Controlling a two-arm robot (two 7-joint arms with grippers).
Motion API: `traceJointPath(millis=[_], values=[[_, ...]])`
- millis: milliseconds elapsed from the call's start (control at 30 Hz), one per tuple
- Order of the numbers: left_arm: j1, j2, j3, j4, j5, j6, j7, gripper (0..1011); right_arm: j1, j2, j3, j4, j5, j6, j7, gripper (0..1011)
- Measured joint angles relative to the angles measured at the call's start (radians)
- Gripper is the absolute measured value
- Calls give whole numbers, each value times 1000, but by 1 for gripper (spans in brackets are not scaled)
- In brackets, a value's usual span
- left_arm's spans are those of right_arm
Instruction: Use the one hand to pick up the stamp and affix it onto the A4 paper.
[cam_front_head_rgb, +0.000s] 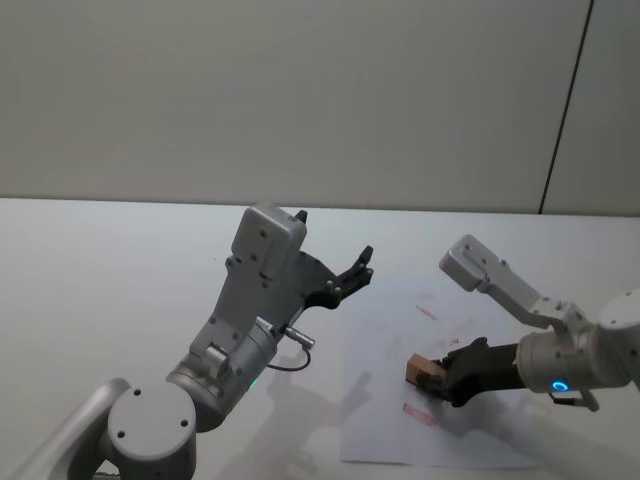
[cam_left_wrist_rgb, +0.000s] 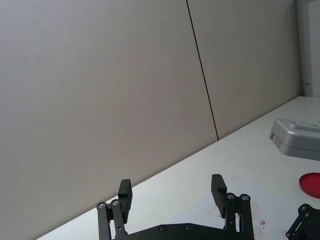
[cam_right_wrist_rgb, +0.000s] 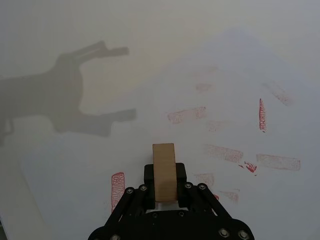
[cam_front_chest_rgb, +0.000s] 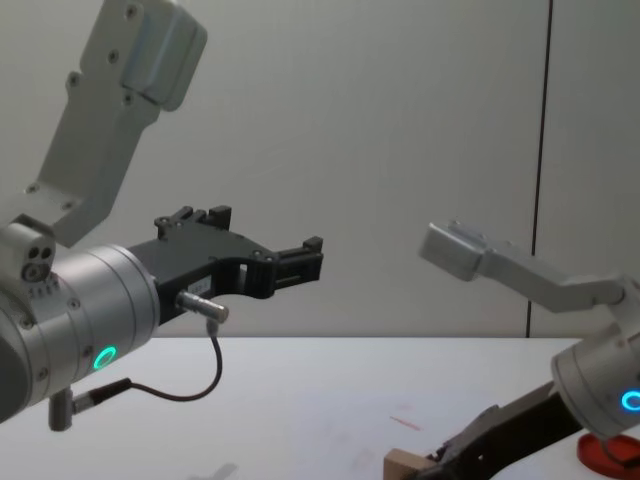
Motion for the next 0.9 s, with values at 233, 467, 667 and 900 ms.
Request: traceJointPath(millis=[233,467,667,900], values=[[0,0,0,0,0,0,0,1002,-1,2,-1,7,11,-11,-9,217],[0,0,0,0,0,0,0,1002,-2,2,-1,11,22,-20,-22,217],[0,0,0,0,0,0,0,1002,-1,2,-1,7,35,-23,-32,217],[0,0,0,0,0,0,0,1002,3,4,7,-15,53,-24,-43,217]])
